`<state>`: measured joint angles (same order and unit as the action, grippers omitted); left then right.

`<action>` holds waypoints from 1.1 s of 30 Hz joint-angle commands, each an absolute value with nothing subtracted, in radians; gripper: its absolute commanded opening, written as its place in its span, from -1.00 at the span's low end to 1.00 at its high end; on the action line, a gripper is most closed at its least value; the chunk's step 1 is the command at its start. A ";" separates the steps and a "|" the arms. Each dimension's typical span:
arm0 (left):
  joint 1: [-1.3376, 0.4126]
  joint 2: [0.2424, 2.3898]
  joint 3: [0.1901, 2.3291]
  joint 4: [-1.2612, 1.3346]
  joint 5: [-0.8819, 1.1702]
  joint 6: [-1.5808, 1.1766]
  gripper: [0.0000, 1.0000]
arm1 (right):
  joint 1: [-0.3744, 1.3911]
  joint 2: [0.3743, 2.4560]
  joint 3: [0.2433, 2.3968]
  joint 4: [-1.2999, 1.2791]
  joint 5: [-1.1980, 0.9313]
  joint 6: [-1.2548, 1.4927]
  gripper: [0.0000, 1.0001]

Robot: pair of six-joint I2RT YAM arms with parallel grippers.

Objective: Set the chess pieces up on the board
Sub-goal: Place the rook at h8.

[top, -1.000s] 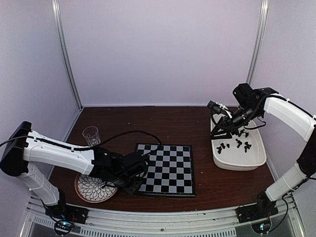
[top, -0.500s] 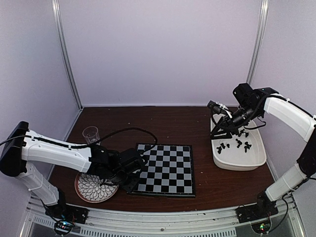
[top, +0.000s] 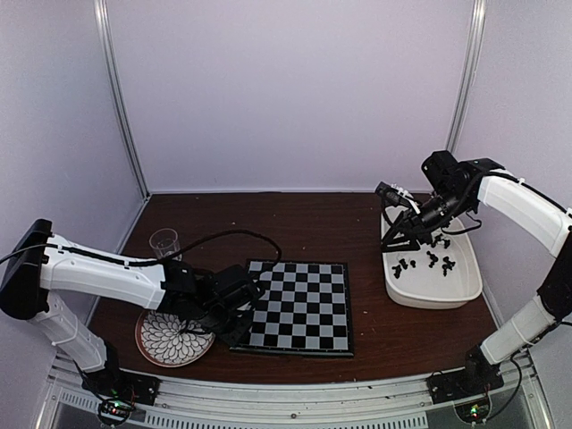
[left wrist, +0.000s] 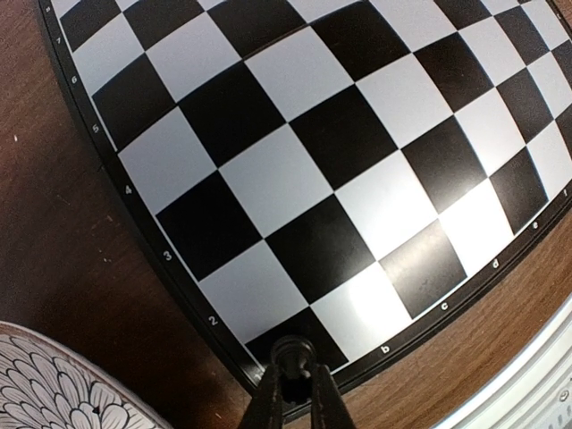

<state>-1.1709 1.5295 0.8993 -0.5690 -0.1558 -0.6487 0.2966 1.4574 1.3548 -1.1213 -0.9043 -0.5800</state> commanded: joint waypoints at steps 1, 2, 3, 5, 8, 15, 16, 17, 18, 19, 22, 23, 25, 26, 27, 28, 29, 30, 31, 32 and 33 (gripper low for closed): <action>-1.160 1.510 0.892 -0.544 -0.135 -0.646 -1.00 | 0.297 1.439 1.356 -1.114 -0.919 -0.580 -0.10; -1.159 1.510 0.891 -0.544 -0.131 -0.646 -1.00 | 0.298 1.439 1.356 -1.114 -0.919 -0.580 -0.09; -1.159 1.510 0.891 -0.543 -0.128 -0.647 -1.00 | 0.298 1.439 1.355 -1.115 -0.918 -0.580 -0.09; -1.158 1.511 0.890 -0.541 -0.122 -0.647 -1.00 | 0.298 1.437 1.354 -1.114 -0.918 -0.580 -0.09; -1.158 1.515 0.891 -0.539 -0.118 -0.645 -1.00 | 0.298 1.437 1.351 -1.113 -0.919 -0.581 -0.10; -1.158 1.518 0.890 -0.537 -0.118 -0.644 -1.00 | 0.298 1.433 1.346 -1.111 -0.916 -0.581 -0.10; -1.158 1.517 0.891 -0.537 -0.117 -0.644 -1.00 | 0.298 1.434 1.346 -1.111 -0.915 -0.581 -0.10; -1.158 1.518 0.891 -0.537 -0.117 -0.644 -1.00 | 0.298 1.434 1.345 -1.111 -0.916 -0.582 -0.10; -1.158 1.517 0.891 -0.537 -0.117 -0.644 -1.00 | 0.298 1.434 1.345 -1.109 -0.916 -0.581 -0.10; -1.158 1.516 0.890 -0.537 -0.117 -0.644 -1.00 | 0.297 1.434 1.345 -1.111 -0.916 -0.581 -0.10; -1.158 1.516 0.888 -0.536 -0.117 -0.646 -1.00 | 0.298 1.432 1.345 -1.111 -0.912 -0.581 -0.10; -1.158 1.517 0.888 -0.537 -0.116 -0.645 -1.00 | 0.298 1.432 1.344 -1.111 -0.913 -0.581 -0.10; -1.157 1.517 0.888 -0.537 -0.115 -0.646 -1.00 | 0.298 1.431 1.344 -1.111 -0.913 -0.581 -0.10; -1.158 1.518 0.888 -0.536 -0.114 -0.646 -1.00 | 0.298 1.431 1.344 -1.111 -0.912 -0.581 -0.10; -1.158 1.519 0.888 -0.535 -0.112 -0.646 -1.00 | 0.298 1.430 1.343 -1.111 -0.911 -0.581 -0.10; -1.157 1.521 0.889 -0.535 -0.111 -0.645 -1.00 | 0.298 1.429 1.343 -1.110 -0.911 -0.581 -0.10; -1.158 1.523 0.890 -0.535 -0.109 -0.644 -1.00 | 0.298 1.427 1.342 -1.111 -0.911 -0.581 -0.10; -1.158 1.525 0.890 -0.535 -0.109 -0.644 -1.00 | 0.297 1.427 1.342 -1.111 -0.911 -0.581 -0.10; -1.158 1.525 0.891 -0.536 -0.109 -0.644 -1.00 | 0.297 1.427 1.342 -1.112 -0.910 -0.581 -0.10; -1.158 1.524 0.890 -0.534 -0.108 -0.644 -1.00 | 0.298 1.425 1.341 -1.111 -0.910 -0.581 -0.10; -1.158 1.524 0.890 -0.532 -0.108 -0.644 -1.00 | 0.298 1.425 1.342 -1.111 -0.909 -0.581 -0.10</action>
<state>-1.1637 1.5295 0.8951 -0.5678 -0.1192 -0.6487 0.2966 1.4574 1.3544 -1.1213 -0.9039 -0.5777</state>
